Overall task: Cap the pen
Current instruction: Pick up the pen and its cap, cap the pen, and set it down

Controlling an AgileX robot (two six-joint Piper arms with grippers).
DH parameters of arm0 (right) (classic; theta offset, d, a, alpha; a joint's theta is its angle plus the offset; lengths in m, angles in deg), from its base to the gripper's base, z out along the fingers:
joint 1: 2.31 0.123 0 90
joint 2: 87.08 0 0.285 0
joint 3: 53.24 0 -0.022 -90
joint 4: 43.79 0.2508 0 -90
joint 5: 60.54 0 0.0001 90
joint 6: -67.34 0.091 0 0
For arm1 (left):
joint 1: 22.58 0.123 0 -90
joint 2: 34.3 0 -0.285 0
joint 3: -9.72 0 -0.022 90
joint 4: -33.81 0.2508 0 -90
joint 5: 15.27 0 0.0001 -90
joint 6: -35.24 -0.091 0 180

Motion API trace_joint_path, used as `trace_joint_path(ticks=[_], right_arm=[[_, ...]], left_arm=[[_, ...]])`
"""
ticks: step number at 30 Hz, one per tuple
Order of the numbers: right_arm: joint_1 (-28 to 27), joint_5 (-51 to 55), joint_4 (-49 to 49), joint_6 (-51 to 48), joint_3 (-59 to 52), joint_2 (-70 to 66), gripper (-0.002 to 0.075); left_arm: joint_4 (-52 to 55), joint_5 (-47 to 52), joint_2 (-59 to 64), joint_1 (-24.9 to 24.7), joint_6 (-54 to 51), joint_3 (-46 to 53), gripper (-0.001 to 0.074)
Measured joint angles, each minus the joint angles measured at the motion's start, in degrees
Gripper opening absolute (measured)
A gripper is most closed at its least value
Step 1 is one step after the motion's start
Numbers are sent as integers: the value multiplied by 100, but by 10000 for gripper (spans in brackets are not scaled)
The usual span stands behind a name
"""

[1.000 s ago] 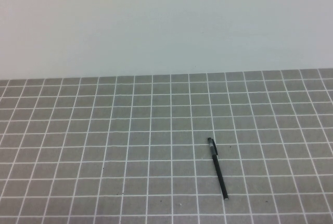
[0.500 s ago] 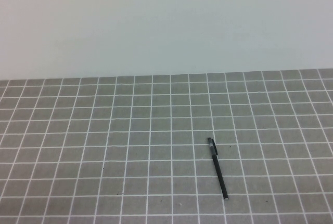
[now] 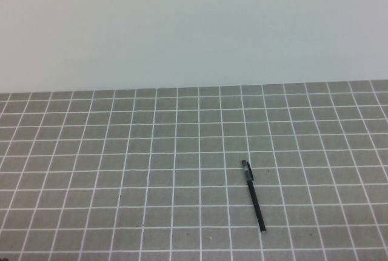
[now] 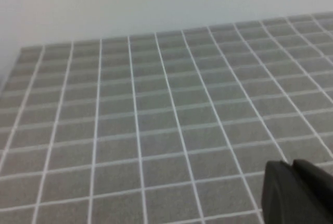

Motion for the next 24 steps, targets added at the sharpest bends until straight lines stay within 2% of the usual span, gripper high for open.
trace_joint_path(ticks=[21,24], right_arm=[[0,12,0,0,0,0,-3],[0,12,0,0,0,0,-3]], left_arm=[[-218,12,-1,0,0,0,1],[-231,12,0,185,0,0,1]])
